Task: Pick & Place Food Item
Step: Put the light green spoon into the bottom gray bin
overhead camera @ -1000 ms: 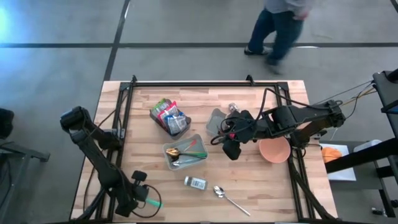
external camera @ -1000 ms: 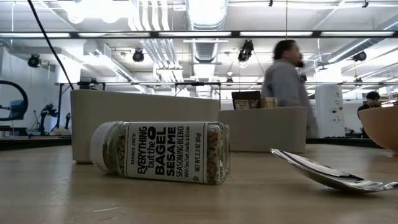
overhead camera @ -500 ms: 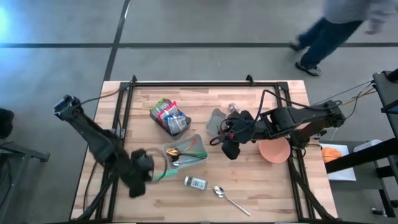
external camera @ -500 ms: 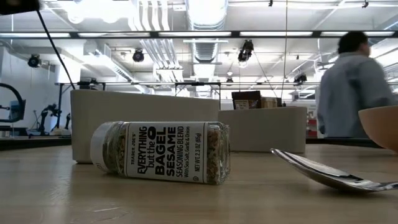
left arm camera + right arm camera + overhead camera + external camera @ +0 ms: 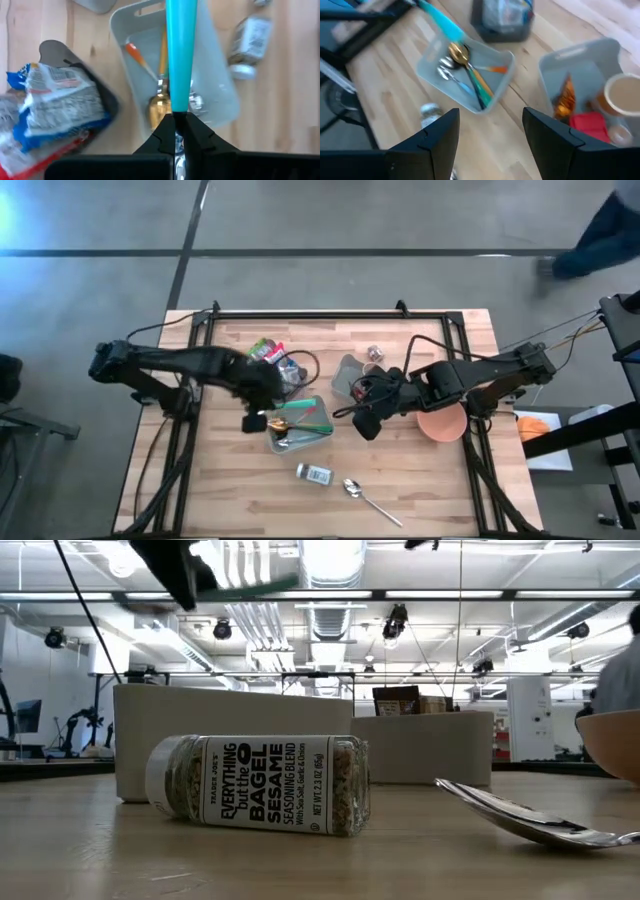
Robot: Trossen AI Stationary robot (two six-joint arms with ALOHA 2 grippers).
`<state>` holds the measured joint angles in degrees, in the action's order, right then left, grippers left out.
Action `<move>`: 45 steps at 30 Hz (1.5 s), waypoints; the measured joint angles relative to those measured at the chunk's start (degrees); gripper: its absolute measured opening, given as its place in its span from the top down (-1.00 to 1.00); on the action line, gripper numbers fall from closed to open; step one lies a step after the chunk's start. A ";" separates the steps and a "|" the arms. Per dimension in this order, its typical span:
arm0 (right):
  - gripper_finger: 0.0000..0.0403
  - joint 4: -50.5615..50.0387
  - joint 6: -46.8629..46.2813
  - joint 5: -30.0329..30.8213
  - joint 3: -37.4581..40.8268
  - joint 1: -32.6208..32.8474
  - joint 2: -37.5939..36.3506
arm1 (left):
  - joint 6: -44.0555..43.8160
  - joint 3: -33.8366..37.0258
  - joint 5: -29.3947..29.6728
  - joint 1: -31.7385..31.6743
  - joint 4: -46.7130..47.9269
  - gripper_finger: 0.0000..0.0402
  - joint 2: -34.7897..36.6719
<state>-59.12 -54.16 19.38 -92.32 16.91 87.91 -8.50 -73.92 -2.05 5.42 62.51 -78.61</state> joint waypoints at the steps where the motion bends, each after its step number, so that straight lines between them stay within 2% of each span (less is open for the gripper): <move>1: -0.07 0.79 0.30 0.06 -0.34 0.00 -0.09 | 2.22 0.28 -0.71 -1.44 -0.20 0.97 -0.96; 4: -0.07 2.99 2.88 0.36 -2.36 -0.02 -0.68 | 7.50 0.89 -1.90 -4.30 -2.40 0.97 -3.84; 7: -0.07 3.27 5.28 3.79 -4.79 0.00 -0.84 | 11.02 1.60 -2.52 -5.49 -4.02 0.97 -6.60; 10: -0.07 3.18 7.32 7.50 -6.80 -0.03 -0.82 | 13.01 2.31 -2.54 -5.85 -4.66 0.97 -9.13; 18: -0.07 3.24 11.31 9.77 -12.17 -0.17 -0.82 | 16.85 5.11 -2.63 -5.97 -7.31 0.97 -11.68; 26: -0.07 3.16 11.66 11.44 -14.34 -0.17 -0.84 | 17.54 8.40 -3.79 -7.37 -11.55 0.97 -11.46; 37: -0.07 2.87 6.12 10.35 -12.80 0.32 -0.82 | 18.11 8.71 -4.16 -8.80 -12.58 0.97 -11.45; 41: -0.07 2.94 4.85 10.35 -12.80 1.32 -0.79 | 18.02 8.74 -6.68 -8.80 -12.96 0.97 -11.44; 45: -0.07 3.32 4.62 10.55 -12.80 2.01 -0.37 | 15.47 10.01 -10.06 -8.52 -17.25 0.97 -11.81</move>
<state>-55.80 -49.54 29.93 -105.12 18.92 87.54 6.97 -63.91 -12.10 -3.10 45.26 -90.42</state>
